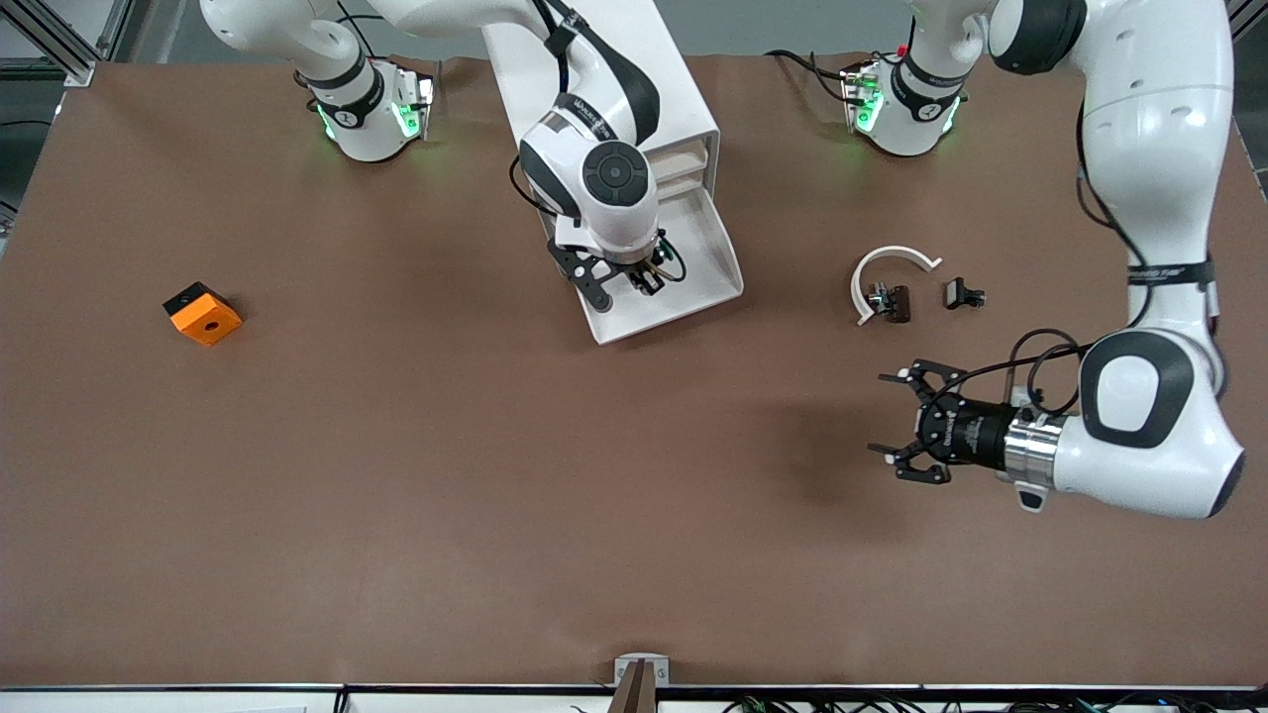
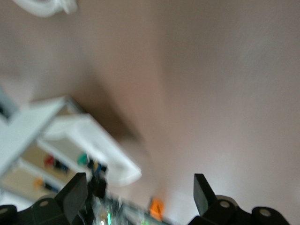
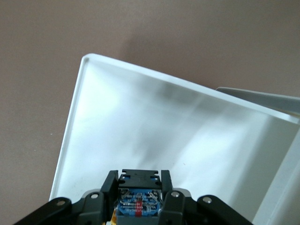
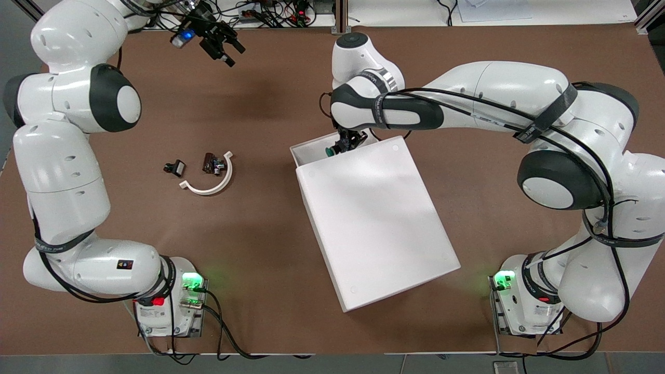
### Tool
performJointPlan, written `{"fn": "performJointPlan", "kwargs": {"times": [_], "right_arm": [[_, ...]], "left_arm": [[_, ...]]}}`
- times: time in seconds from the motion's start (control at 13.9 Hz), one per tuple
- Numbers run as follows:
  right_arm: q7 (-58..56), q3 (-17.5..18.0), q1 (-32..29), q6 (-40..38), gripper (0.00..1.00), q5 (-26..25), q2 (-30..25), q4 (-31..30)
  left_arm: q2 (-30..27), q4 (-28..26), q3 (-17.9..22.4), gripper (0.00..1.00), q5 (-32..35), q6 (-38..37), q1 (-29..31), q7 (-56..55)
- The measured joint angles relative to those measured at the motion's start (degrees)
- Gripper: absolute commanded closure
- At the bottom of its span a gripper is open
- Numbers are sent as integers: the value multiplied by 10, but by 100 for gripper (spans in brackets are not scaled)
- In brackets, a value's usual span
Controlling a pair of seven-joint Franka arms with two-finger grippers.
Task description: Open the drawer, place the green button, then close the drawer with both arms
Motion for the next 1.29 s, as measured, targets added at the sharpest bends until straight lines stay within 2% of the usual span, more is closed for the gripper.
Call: {"fn": "performJointPlan", "kwargs": {"times": [0.14, 0.29, 0.36, 0.5, 0.72, 0.93, 1.15, 1.29], "right_arm": [[0, 0, 1, 2, 88, 0, 7, 0], [0, 0, 2, 2, 69, 0, 13, 0], [0, 0, 2, 2, 50, 0, 15, 0], [0, 0, 2, 2, 0, 0, 17, 0], [1, 0, 2, 2, 0, 0, 17, 3], [1, -7, 1, -5, 0, 0, 15, 21], [0, -17, -31, -87, 0, 0, -8, 79], [-29, -19, -72, -162, 0, 0, -31, 123]], "left_arm": [[-25, 0, -9, 0, 82, 0, -13, 52], [-42, -1, -18, 0, 146, 0, -24, 109], [-48, -1, -23, 0, 179, 0, -29, 137], [-59, -2, -36, 0, 255, 0, -39, 188], [-72, -5, -52, 0, 335, 0, -62, 216], [-72, -12, -60, 0, 351, 1, -84, 222], [-60, -32, -66, 0, 351, 25, -126, 223], [-49, -60, -68, 0, 352, 77, -164, 223]]}}
